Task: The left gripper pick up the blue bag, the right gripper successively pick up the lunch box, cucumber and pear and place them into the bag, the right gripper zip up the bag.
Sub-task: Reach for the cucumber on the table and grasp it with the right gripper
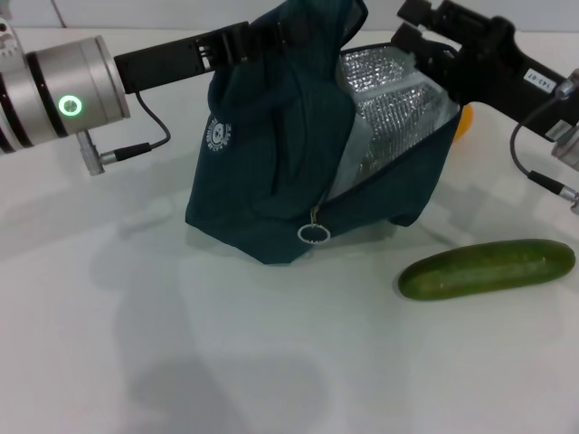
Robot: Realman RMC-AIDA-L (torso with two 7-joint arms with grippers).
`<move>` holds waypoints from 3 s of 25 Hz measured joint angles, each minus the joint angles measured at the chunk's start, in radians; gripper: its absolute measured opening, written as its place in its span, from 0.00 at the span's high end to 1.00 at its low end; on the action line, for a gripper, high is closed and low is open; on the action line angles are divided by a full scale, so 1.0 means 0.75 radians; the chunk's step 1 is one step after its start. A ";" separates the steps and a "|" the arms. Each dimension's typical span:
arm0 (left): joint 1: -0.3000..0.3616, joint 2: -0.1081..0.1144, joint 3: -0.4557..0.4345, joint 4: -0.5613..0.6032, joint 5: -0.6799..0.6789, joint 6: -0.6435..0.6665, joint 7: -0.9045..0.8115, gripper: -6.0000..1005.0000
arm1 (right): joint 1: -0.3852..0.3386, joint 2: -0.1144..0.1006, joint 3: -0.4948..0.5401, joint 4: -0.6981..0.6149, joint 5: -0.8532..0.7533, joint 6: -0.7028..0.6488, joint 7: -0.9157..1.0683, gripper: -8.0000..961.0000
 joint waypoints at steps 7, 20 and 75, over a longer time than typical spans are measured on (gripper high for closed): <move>0.013 -0.001 -0.033 0.000 0.000 -0.004 0.002 0.95 | -0.061 -0.008 0.014 -0.038 0.074 -0.073 -0.100 0.56; 0.020 -0.002 -0.032 0.000 -0.001 -0.003 -0.005 0.95 | -0.225 -0.044 0.081 -0.050 0.228 -0.119 -0.260 0.28; 0.023 -0.004 -0.090 -0.069 -0.005 -0.006 0.036 0.95 | 0.407 -0.160 0.353 -0.916 -2.275 -0.295 -0.053 0.09</move>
